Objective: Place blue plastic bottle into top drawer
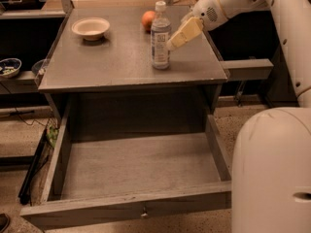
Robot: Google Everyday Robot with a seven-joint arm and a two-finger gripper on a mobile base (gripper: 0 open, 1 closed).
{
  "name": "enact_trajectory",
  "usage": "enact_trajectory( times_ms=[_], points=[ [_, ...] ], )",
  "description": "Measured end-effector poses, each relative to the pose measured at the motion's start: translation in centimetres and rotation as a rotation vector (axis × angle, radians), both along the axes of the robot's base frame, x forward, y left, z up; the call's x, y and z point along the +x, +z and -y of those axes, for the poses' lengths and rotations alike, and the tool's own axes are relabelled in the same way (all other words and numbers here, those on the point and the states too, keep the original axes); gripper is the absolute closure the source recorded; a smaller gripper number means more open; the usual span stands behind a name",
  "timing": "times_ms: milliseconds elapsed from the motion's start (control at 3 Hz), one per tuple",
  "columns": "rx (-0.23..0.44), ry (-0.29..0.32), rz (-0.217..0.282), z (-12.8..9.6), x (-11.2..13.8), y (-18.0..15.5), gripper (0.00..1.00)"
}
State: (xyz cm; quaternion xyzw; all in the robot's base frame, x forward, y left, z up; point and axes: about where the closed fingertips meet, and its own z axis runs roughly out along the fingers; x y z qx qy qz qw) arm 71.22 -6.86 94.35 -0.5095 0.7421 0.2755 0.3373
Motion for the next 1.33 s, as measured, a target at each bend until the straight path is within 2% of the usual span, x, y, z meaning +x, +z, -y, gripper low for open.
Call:
enact_trajectory(
  times_ms=[333, 667, 1000, 1333],
  points=[
    [0.052, -0.008, -0.029, -0.7, 0.1, -0.5, 0.0],
    [0.053, -0.007, -0.03, -0.8, 0.1, -0.5, 0.0],
    [0.1, -0.006, -0.05, -2.8, 1.0, -0.8, 0.0],
    [0.17, 0.014, -0.053, -6.1, 1.9, -0.6, 0.0]
  ],
)
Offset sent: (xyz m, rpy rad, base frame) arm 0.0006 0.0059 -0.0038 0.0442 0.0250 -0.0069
